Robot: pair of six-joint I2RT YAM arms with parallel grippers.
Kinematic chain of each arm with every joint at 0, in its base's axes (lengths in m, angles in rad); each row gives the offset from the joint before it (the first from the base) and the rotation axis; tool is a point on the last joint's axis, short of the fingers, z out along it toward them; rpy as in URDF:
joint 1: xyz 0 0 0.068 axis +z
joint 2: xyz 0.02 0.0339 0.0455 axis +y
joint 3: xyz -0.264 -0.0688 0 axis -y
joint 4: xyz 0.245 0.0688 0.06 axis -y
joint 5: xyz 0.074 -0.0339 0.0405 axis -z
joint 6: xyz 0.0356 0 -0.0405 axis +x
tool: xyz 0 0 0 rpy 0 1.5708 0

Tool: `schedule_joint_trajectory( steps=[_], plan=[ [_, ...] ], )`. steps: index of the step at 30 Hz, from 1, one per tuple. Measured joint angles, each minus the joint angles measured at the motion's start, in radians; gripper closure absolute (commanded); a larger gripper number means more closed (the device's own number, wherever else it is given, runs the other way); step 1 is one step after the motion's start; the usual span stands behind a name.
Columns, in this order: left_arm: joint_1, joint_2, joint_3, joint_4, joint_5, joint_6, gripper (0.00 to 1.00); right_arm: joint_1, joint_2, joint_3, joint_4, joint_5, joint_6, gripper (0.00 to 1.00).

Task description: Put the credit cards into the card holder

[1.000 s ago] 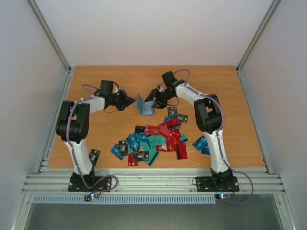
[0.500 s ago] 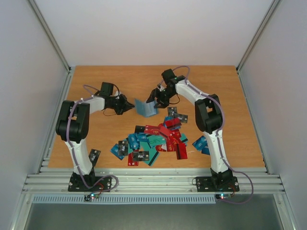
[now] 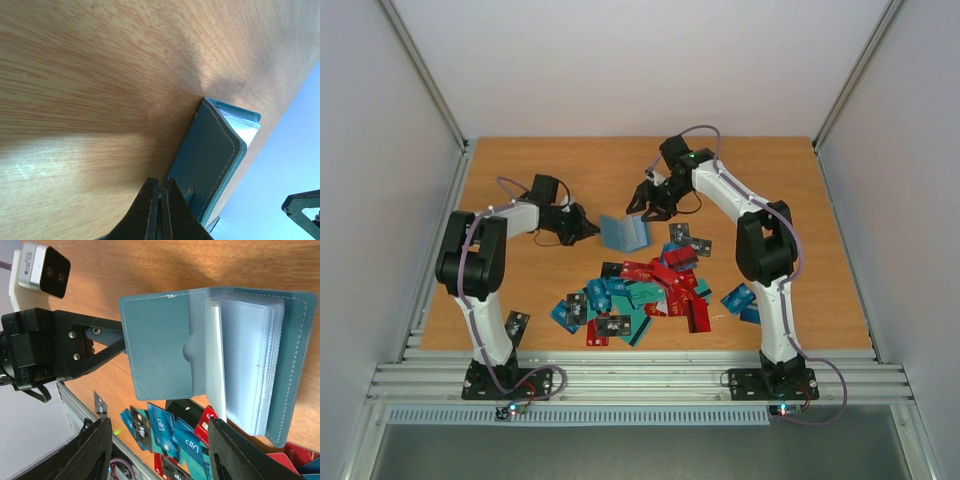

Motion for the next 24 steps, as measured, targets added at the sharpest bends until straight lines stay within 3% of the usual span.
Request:
schedule_joint_trajectory(
  steps=[24],
  plan=[
    [-0.002,0.0,0.023,-0.063,-0.001,0.069,1.0,0.039,0.121,0.002,0.035,-0.002,0.013,0.48]
  ],
)
